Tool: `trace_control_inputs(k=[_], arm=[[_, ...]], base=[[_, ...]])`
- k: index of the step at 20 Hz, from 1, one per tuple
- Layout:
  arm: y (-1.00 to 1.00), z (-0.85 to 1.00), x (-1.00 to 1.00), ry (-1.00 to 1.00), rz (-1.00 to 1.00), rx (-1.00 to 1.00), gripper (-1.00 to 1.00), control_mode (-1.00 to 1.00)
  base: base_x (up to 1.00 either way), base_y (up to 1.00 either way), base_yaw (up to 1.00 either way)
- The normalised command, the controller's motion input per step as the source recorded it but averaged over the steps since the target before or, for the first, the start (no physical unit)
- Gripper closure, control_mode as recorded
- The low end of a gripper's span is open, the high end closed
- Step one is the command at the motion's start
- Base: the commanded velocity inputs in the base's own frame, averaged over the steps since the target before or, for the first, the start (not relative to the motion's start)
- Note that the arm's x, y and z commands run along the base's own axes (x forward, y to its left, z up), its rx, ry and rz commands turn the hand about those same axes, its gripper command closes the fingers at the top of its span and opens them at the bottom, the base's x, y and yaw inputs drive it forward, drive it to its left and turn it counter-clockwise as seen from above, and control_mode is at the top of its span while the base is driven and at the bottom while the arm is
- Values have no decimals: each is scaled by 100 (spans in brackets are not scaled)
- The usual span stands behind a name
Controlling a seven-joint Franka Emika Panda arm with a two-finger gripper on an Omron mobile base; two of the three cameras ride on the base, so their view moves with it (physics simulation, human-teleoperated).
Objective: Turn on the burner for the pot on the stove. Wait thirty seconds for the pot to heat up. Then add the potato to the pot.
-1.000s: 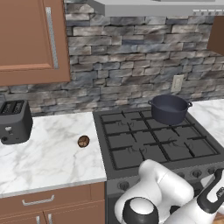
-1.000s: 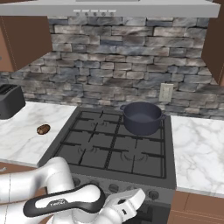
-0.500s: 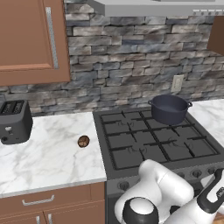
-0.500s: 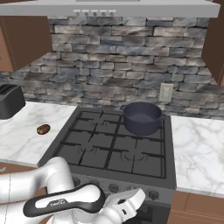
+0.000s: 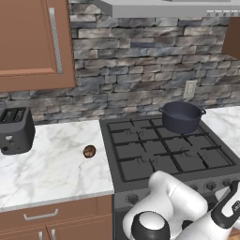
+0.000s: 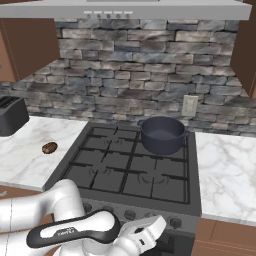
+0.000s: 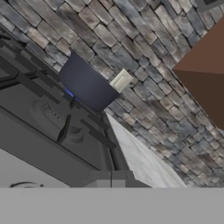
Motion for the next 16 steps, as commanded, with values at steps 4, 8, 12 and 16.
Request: trace_control_inputs(k=[4, 8, 12, 16], arm=[[0, 0, 0, 0, 0, 0, 100, -100], [0, 0, 0, 0, 0, 0, 100, -100], [0, 0, 0, 0, 0, 0, 100, -100], [0, 0, 0, 0, 0, 0, 100, -100]], base=[[0, 0, 0], [0, 0, 0], [0, 0, 0], [0, 0, 0]])
